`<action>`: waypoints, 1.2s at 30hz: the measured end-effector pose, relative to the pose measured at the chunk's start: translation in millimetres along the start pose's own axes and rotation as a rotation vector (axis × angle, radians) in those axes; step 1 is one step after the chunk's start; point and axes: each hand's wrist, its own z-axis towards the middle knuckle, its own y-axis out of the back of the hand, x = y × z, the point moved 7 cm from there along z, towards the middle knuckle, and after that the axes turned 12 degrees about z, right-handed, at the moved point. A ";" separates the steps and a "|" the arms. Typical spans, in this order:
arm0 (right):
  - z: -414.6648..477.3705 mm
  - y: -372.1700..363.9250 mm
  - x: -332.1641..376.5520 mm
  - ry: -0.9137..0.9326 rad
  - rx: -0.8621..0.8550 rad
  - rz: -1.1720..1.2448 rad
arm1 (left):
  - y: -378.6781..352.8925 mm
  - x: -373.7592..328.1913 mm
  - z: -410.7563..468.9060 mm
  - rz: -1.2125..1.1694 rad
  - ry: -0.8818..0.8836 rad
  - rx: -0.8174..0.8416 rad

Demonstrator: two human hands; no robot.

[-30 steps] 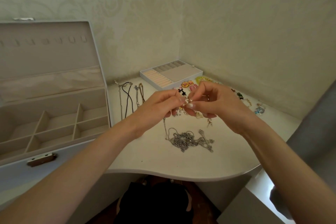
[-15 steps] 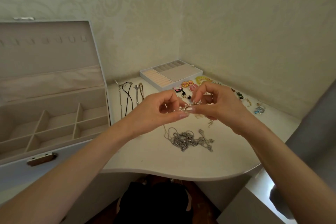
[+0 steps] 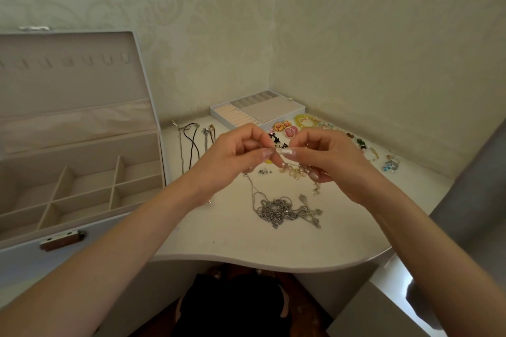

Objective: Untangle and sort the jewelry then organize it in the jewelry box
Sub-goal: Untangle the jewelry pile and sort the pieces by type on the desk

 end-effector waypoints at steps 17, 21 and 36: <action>-1.8 3.6 -5.5 -0.010 0.106 0.113 | 5.9 1.7 -0.1 0.081 0.036 -0.111; -2.1 3.9 -1.5 0.002 0.089 0.162 | -0.6 -0.3 -1.6 0.128 0.039 -0.064; 1.1 0.9 -0.7 0.018 0.122 0.363 | -32.5 11.1 -9.0 -0.089 0.222 0.209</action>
